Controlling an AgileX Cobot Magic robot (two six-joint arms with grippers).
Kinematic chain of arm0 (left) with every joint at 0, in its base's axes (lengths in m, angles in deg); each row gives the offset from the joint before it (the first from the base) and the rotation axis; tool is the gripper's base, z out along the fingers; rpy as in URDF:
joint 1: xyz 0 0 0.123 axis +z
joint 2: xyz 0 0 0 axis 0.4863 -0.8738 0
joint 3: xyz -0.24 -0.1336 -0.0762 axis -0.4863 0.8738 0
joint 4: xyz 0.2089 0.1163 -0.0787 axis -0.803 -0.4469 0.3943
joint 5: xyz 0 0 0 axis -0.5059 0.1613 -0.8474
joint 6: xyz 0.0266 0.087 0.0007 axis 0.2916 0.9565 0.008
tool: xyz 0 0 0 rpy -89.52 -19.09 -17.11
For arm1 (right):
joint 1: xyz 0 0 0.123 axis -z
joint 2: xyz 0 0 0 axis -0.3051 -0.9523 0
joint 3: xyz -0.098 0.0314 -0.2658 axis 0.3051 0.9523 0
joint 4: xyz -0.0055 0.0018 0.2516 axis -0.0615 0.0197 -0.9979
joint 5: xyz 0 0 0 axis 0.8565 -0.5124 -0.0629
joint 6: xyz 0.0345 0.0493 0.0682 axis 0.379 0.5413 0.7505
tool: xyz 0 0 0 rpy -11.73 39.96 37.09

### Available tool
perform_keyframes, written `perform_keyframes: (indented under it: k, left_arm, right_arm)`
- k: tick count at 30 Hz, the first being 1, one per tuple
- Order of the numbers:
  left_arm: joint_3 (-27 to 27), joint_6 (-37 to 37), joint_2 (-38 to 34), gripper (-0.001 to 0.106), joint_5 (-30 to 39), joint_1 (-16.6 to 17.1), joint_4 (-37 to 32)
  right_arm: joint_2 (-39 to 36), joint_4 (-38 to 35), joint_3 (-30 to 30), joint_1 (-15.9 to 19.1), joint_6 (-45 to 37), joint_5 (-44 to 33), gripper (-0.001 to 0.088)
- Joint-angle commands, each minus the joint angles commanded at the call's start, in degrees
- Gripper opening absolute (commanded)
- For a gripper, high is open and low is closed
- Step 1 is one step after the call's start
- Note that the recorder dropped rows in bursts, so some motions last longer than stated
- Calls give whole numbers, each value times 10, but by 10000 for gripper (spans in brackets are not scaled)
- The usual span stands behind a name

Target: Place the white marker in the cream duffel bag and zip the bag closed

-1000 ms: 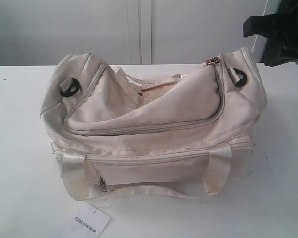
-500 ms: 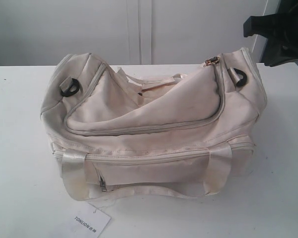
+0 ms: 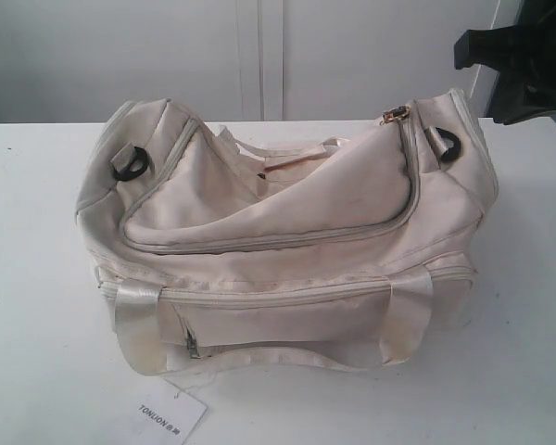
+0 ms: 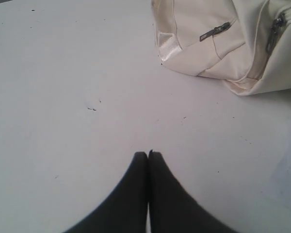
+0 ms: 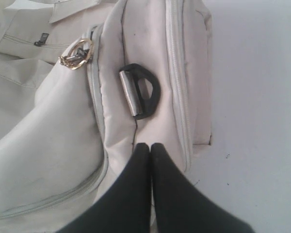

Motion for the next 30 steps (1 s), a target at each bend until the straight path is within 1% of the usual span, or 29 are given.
perform_keyframes:
  k: [10,15,18,30]
  left_arm:
    - [2,-11,0,0,-1,0,0]
    - [41,-17,0,0,-30,2,2]
    - [51,-27,0,0,-30,2,2]
    - [57,-26,0,0,-46,2,2]
  right_arm:
    - [0,0,0,0,0,0,0]
    - [0,0,0,0,0,-1,0]
    - [0,0,0,0,0,0,0]
    - [0,0,0,0,0,0,0]
